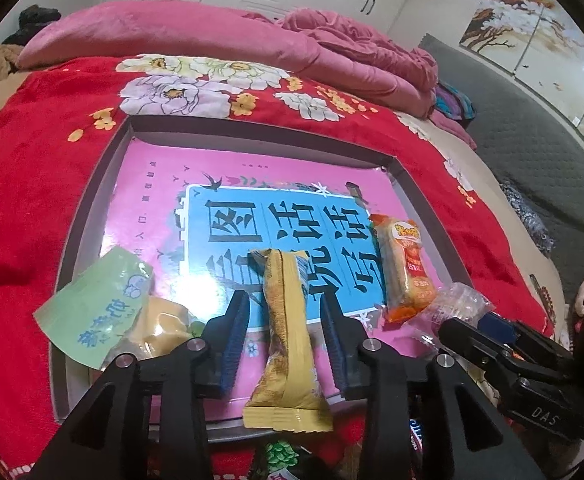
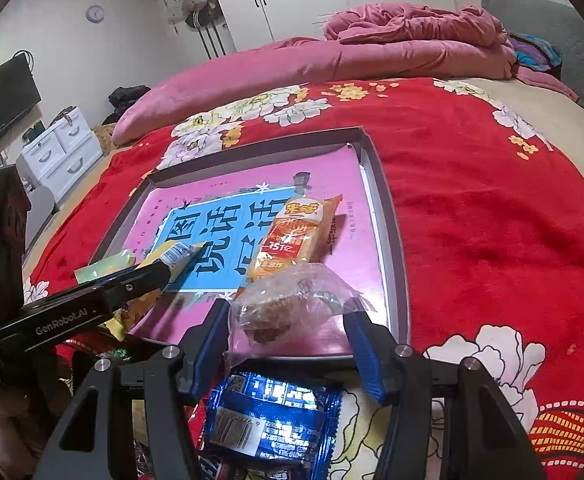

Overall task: Organize snacks
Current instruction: 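Open the left tool to drop the wafer bar while the right releases the candy bag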

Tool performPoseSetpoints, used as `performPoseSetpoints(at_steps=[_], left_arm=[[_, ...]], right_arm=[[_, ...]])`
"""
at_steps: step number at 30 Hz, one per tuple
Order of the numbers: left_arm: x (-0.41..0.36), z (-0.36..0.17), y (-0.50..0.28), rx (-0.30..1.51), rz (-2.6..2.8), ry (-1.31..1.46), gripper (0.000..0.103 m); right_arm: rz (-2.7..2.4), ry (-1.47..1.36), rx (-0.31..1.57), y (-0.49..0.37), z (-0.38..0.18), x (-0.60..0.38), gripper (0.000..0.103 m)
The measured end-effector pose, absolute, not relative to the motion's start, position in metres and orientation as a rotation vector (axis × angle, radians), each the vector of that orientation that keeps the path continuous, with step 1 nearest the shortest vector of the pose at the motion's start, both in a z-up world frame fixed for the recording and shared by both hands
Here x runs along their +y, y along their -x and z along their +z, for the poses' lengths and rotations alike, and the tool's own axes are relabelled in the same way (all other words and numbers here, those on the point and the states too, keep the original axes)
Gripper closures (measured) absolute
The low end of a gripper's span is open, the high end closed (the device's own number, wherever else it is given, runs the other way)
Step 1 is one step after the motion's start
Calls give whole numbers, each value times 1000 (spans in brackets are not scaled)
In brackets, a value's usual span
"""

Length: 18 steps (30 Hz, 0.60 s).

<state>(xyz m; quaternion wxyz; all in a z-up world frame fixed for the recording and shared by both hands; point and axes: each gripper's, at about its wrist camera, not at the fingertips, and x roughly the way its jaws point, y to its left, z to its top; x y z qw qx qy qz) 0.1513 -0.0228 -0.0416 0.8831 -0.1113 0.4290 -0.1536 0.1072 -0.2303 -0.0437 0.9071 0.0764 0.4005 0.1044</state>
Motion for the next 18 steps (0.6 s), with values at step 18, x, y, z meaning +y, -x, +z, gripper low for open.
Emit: performPoseSetpoints(at_steps=[18], left_arm=[[7,-41,-155,879,-154,208,63]], right_arm=[[199,-171,823,-107,-42,-238,45]])
